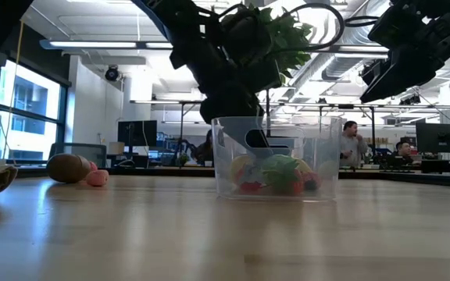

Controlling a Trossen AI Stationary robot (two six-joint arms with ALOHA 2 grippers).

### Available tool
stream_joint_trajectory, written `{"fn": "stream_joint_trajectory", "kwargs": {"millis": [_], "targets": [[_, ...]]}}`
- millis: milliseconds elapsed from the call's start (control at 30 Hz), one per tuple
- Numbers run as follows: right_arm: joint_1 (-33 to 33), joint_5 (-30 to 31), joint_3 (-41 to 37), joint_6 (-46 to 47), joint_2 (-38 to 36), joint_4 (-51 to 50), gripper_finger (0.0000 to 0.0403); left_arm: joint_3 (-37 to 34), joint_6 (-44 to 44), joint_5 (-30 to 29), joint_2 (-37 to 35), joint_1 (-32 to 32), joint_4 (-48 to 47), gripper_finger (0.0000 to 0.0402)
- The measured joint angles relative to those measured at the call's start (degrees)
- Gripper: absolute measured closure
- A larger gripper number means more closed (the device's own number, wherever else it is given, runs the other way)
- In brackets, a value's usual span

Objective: Pick and placing Produce into tupperware
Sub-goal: Put the red cherry into the transparent container, then put the pink peach into the transparent container

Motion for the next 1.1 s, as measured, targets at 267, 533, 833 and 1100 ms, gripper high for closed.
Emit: {"fn": "stream_joint_trajectory", "kwargs": {"millis": [267,533,833,1100], "targets": [[0.0,0.0,0.0,0.0,0.0,0.0,0.0329,0.0,0.1,-0.3,0.0,0.0,0.0,0.027],[0.0,0.0,0.0,0.0,0.0,0.0,0.0329,0.0,0.0,1.3,-1.1,0.0,-0.4,0.0285],[0.0,0.0,0.0,0.0,0.0,0.0,0.0329,0.0,-1.8,-1.8,-10.1,0.7,-10.5,0.0306],[0.0,0.0,0.0,0.0,0.0,0.0,0.0329,0.0,-4.0,-8.4,-17.9,2.7,-27.1,0.0306]]}}
